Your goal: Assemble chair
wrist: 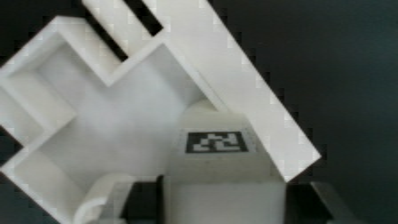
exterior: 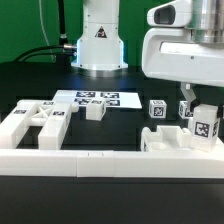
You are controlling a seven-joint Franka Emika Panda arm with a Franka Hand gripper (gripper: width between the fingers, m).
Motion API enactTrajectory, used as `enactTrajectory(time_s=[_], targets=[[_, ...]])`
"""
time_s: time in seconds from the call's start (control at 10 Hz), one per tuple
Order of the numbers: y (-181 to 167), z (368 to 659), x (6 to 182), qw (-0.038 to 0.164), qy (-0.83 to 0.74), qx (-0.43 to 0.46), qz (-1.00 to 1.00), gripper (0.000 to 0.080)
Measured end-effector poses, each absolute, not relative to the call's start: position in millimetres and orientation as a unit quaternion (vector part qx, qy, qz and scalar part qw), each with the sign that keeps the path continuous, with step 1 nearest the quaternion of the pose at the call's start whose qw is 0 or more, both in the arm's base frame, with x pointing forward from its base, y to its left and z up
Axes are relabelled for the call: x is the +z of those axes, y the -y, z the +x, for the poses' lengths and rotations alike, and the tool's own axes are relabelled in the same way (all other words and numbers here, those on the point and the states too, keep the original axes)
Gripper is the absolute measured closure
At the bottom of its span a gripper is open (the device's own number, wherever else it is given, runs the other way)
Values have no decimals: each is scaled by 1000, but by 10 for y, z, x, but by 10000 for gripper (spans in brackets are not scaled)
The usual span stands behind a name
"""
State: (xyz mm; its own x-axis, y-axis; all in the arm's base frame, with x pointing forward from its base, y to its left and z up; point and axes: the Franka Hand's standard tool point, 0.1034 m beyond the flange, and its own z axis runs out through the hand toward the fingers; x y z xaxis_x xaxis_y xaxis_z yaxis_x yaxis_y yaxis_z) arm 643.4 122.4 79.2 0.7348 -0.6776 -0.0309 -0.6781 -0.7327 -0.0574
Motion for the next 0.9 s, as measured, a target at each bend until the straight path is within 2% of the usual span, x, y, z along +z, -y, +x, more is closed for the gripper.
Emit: enactTrajectory(time_s=[0.4,0.6,0.9], targets=[[-1228,6444,791,40,-476,8,-878,515],[-1238,6455,794,62,-588,2,-806,515],[-1235,6476,794,77,-706,14,-704,514]])
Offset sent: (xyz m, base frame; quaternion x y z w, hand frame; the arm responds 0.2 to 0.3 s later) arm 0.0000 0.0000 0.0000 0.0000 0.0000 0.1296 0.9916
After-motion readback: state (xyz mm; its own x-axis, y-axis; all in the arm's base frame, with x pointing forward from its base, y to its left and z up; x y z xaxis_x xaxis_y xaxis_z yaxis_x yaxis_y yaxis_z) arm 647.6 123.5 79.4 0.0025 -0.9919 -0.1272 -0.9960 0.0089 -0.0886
